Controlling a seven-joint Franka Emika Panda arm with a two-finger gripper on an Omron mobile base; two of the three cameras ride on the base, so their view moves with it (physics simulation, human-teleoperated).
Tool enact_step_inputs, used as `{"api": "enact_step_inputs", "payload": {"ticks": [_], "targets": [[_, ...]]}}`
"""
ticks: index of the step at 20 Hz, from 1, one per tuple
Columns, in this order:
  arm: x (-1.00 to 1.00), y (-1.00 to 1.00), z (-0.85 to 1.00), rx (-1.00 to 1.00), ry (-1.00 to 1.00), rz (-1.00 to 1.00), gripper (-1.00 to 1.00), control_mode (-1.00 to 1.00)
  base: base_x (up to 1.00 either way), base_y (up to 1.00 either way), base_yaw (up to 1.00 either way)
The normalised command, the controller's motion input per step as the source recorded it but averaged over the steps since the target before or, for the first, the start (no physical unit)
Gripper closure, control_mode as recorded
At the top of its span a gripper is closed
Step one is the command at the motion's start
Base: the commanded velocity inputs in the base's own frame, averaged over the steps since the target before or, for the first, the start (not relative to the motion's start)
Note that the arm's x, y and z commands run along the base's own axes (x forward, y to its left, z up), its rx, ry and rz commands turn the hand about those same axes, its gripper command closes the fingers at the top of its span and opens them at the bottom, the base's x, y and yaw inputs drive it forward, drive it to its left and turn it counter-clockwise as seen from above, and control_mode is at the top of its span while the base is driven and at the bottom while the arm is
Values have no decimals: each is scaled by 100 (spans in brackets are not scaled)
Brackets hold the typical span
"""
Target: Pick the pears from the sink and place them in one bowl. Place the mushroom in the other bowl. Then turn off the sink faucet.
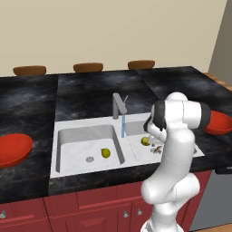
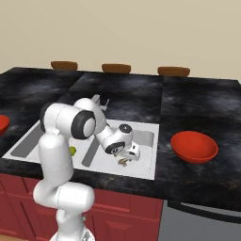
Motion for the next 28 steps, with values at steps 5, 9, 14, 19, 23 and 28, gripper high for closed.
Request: {"api": "enact_step_inputs", "payload": {"ticks": [5,9,14,19,23,28], "targets": [[16,0,-28,0,0,-3,-100,-100,0,0,0],[14,0,-25,0,0,-1,-100,-100,0,0,0],[8,0,-27,1,0,-1,-100,-100,0,0,0],[8,2,-25,0,0,0,100,-100,0,0,0],[-4,0,-1,0,0,0,100,-100,0,0,0],[-22,0,44,2,-3,0,100,-100,0,0,0]]}}
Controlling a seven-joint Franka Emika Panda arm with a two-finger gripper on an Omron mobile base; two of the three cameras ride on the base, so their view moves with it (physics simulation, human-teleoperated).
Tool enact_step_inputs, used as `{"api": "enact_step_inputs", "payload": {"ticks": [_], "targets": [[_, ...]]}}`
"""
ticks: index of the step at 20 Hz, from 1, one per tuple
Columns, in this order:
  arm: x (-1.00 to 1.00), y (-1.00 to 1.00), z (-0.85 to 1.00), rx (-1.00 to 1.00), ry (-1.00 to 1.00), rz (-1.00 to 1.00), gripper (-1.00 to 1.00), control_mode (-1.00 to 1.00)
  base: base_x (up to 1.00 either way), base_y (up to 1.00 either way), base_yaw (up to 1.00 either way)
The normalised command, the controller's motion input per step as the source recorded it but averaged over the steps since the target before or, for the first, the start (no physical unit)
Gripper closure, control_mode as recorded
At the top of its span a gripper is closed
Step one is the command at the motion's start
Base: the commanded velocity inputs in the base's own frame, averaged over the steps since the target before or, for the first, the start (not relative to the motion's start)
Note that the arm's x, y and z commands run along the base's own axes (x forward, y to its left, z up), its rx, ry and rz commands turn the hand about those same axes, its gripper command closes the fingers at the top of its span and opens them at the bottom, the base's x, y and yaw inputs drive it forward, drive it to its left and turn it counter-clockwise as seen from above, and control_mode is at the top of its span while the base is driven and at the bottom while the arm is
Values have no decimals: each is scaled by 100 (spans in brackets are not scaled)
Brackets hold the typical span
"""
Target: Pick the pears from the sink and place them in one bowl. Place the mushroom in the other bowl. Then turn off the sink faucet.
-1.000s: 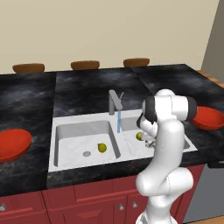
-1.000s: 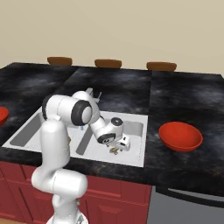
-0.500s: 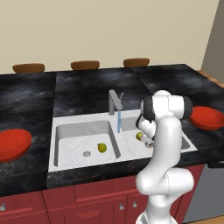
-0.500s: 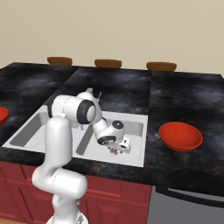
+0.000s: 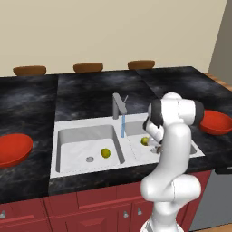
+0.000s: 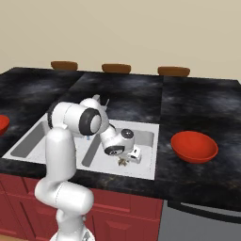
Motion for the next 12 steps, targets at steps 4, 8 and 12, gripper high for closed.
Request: {"api": "enact_step_inputs", "payload": {"ticks": [4,8,12], "targets": [[-23,-1,80,7,-4,-2,100,-100,0,0,0],[-23,0,92,7,-6,-2,100,-100,0,0,0],[-26,0,100,9,-3,-2,100,-100,0,0,0]]}}
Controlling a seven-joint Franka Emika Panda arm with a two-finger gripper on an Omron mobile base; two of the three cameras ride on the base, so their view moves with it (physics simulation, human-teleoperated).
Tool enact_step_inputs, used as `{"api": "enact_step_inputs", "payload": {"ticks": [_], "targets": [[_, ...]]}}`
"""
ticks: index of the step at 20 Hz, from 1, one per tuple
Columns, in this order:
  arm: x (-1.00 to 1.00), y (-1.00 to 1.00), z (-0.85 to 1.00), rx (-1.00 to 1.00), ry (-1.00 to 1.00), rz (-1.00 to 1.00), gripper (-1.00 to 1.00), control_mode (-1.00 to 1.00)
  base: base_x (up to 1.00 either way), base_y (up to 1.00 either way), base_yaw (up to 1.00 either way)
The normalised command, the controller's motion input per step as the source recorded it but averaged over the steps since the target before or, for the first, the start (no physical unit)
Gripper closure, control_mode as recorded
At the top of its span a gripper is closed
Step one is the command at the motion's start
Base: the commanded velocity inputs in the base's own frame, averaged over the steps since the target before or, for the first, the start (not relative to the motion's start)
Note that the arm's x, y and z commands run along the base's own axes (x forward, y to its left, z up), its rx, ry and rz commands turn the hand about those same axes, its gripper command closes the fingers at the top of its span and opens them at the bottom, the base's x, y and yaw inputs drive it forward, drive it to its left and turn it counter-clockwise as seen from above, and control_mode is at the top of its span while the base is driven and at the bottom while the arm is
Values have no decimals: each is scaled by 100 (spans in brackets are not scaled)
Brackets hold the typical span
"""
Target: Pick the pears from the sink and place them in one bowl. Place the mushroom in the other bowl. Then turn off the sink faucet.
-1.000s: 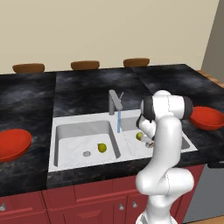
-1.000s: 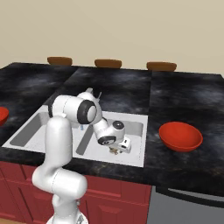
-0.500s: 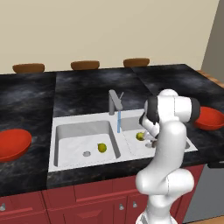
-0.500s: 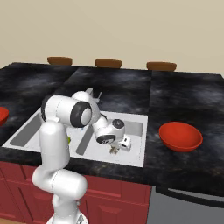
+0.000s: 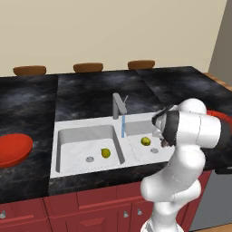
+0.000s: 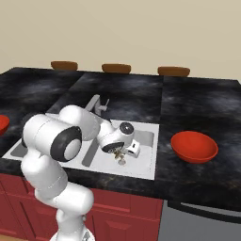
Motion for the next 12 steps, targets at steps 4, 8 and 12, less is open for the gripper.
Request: {"api": "enact_step_inputs", "payload": {"ticks": [4,8,12], "targets": [[-29,4,96,9,-3,-2,100,-100,0,0,0],[-40,20,88,6,-3,0,100,-100,0,0,0],[-40,45,67,2,0,0,100,-100,0,0,0]]}}
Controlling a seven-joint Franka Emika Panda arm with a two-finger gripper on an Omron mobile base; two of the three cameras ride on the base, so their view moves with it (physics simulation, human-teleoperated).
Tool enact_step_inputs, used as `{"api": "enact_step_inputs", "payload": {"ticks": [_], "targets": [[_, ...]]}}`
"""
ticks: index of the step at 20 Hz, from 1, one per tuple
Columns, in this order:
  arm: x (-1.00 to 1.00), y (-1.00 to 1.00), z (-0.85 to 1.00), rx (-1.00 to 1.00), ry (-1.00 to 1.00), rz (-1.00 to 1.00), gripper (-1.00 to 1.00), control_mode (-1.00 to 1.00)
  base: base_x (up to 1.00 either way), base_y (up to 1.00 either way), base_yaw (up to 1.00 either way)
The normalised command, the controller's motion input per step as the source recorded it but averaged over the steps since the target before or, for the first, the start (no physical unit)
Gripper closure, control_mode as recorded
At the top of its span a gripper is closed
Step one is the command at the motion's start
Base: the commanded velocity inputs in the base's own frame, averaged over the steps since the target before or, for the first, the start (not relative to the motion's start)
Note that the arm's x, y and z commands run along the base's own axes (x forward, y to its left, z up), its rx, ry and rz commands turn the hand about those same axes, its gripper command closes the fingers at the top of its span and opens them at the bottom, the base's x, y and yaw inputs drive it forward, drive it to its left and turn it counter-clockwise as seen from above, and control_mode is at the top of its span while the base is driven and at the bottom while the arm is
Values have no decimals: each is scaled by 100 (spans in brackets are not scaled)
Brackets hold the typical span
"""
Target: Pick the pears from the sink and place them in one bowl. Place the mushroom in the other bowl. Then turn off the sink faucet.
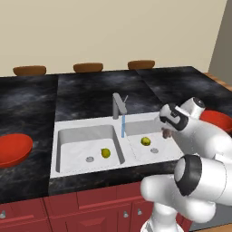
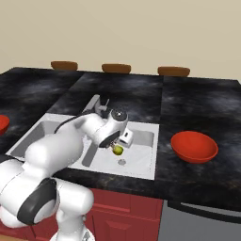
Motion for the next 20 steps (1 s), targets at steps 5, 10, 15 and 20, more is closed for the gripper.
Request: {"api": "enact_step_inputs", "payload": {"ticks": [5,10,15,20], "targets": [[-46,70,45,0,-1,0,100,-100,0,0,0],[-41,96,18,-4,0,0,100,-100,0,0,0],[-25,99,6,-5,-2,0,100,-100,0,0,0],[-9,10,0,0,0,0,100,-100,0,0,0]]}}
